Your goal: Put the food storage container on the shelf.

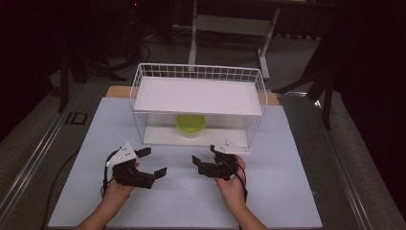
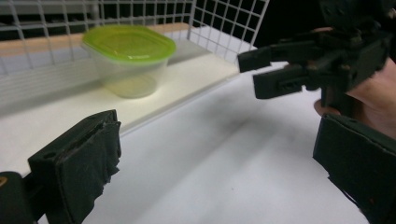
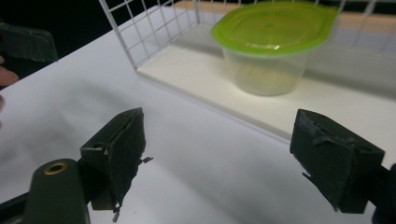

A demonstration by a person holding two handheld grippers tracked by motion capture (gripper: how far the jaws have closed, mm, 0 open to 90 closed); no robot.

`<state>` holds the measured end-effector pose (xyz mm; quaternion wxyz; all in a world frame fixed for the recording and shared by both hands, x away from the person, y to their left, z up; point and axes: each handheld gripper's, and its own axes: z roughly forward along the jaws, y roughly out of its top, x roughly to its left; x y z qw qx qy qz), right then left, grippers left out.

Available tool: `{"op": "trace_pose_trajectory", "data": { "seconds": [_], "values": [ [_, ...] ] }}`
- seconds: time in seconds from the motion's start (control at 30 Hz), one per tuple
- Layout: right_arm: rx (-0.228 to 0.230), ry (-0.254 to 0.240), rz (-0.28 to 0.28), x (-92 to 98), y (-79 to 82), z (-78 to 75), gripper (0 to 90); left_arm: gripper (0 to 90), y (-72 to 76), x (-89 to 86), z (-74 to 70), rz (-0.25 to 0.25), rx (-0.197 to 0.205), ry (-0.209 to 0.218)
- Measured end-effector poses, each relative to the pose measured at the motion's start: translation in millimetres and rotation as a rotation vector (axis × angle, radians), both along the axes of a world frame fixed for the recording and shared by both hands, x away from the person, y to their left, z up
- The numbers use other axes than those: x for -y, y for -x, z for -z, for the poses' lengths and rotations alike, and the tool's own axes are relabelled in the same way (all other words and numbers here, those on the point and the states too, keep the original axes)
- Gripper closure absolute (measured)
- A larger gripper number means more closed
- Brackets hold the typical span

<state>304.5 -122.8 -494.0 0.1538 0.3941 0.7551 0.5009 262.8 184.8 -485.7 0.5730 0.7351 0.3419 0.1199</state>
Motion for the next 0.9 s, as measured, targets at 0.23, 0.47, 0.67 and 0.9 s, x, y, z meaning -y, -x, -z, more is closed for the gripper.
{"op": "trace_pose_trajectory", "data": {
  "seconds": [0.23, 0.47, 0.67, 0.9],
  "values": [
    [0.051, 0.029, -0.018, 13.0, 15.3, -6.0, 15.4, 1.8, 8.7, -5.0, -3.3, 0.016, -0.006, 0.0],
    [0.073, 0.003, -0.028, 30.9, 29.0, -17.1, 15.6, 1.8, 20.4, -14.0, -4.6, 0.025, -0.01, 0.005],
    [0.073, -0.008, -0.044, 42.7, 40.2, -21.3, 15.7, 1.8, 28.0, -19.5, -4.1, 0.025, -0.023, 0.006],
    [0.078, 0.0, -0.067, 61.7, 50.5, -25.6, 15.7, 1.8, 41.4, -28.6, 0.3, 0.024, -0.035, 0.005]
  ]
}}
